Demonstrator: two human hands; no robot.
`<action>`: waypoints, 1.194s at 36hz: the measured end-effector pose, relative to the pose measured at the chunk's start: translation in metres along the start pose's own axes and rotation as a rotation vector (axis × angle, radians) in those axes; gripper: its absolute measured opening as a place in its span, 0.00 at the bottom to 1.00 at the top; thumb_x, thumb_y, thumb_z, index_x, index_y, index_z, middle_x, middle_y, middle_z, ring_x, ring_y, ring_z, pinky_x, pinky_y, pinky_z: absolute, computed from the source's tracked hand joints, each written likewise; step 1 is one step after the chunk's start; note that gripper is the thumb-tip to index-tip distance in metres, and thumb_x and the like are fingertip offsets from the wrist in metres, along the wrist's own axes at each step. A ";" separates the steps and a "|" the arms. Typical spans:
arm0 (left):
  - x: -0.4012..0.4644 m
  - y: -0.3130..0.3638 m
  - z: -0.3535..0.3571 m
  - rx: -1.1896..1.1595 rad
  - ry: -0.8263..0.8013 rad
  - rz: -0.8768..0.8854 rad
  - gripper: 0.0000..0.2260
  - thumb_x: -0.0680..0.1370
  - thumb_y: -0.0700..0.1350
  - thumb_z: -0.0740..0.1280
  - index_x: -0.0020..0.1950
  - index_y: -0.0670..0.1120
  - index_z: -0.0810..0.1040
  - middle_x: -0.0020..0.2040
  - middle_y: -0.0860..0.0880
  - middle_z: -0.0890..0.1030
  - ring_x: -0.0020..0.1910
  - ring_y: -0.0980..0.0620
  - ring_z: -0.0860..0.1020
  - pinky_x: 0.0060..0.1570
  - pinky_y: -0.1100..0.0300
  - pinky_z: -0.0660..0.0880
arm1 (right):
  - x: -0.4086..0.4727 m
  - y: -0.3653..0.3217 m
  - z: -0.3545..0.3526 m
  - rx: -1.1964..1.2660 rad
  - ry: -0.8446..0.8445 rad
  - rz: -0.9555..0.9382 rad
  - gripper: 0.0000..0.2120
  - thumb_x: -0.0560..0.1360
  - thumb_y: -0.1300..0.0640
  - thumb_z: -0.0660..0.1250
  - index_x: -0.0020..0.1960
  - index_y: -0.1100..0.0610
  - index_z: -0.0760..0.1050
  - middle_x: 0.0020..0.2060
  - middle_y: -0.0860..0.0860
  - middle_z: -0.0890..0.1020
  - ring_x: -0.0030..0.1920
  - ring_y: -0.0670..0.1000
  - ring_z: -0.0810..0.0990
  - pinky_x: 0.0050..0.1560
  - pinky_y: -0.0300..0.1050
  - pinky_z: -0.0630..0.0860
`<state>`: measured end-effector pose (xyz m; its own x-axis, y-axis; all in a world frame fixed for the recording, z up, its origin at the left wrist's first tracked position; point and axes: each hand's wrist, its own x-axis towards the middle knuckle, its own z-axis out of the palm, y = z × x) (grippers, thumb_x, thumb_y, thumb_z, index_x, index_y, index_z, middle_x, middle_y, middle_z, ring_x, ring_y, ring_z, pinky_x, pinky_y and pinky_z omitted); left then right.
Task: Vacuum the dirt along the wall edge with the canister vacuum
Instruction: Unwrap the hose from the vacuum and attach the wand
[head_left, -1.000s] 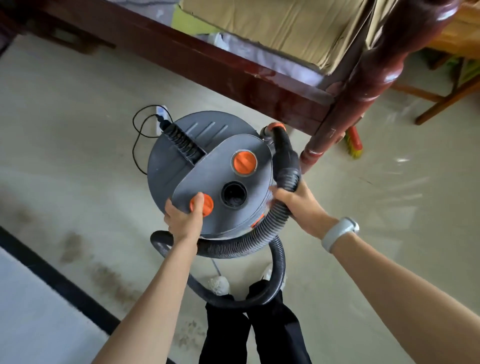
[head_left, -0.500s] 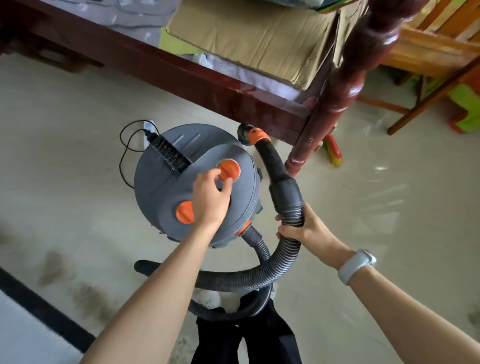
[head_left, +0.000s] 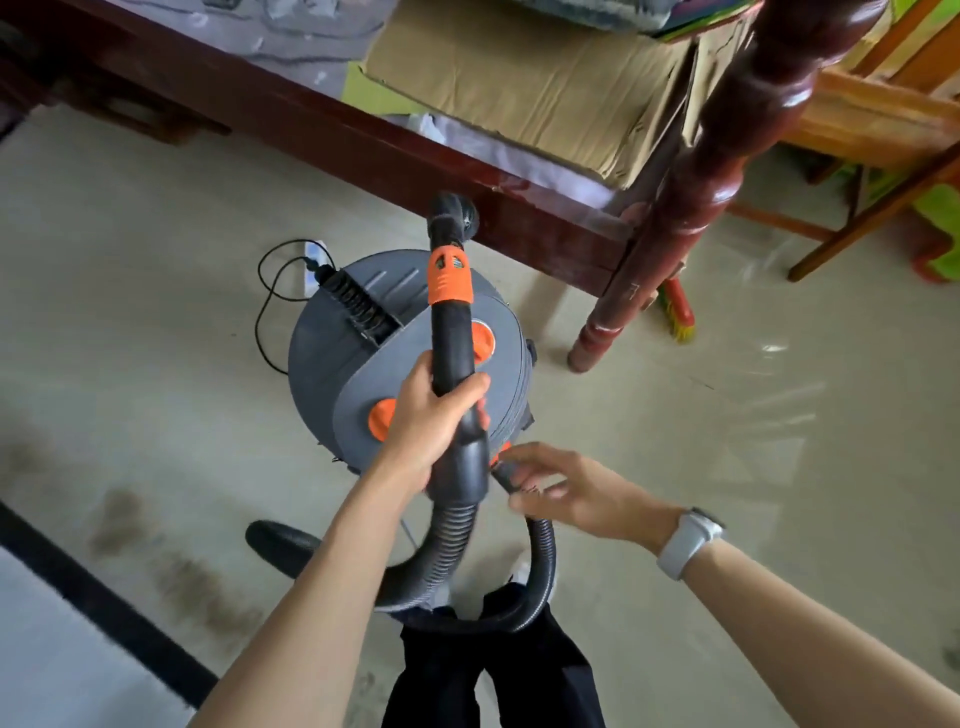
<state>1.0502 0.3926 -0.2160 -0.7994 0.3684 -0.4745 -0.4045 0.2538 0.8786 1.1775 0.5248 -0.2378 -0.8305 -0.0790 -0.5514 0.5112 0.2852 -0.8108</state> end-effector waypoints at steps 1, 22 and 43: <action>-0.003 0.000 -0.012 0.106 -0.010 0.025 0.07 0.75 0.37 0.69 0.46 0.45 0.72 0.28 0.48 0.78 0.25 0.54 0.76 0.28 0.65 0.73 | 0.007 -0.001 -0.004 -0.009 0.060 -0.003 0.17 0.77 0.57 0.69 0.65 0.56 0.74 0.49 0.50 0.80 0.52 0.51 0.78 0.56 0.39 0.74; -0.015 -0.036 -0.115 0.470 0.268 0.008 0.11 0.65 0.57 0.66 0.42 0.53 0.73 0.30 0.56 0.80 0.34 0.51 0.81 0.39 0.47 0.78 | 0.163 -0.034 -0.004 -0.377 0.704 0.072 0.10 0.79 0.58 0.61 0.53 0.66 0.74 0.55 0.61 0.75 0.56 0.61 0.72 0.54 0.48 0.66; -0.031 -0.046 -0.144 0.489 0.218 0.000 0.10 0.66 0.55 0.66 0.44 0.55 0.73 0.34 0.51 0.80 0.39 0.45 0.80 0.43 0.44 0.77 | 0.131 -0.052 0.079 -0.545 0.645 -0.155 0.13 0.77 0.54 0.68 0.52 0.64 0.78 0.47 0.60 0.78 0.52 0.61 0.74 0.51 0.52 0.68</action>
<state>1.0293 0.2407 -0.2335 -0.8942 0.1867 -0.4068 -0.1925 0.6601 0.7261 1.0600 0.4238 -0.2831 -0.9302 0.3561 -0.0886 0.3407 0.7485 -0.5689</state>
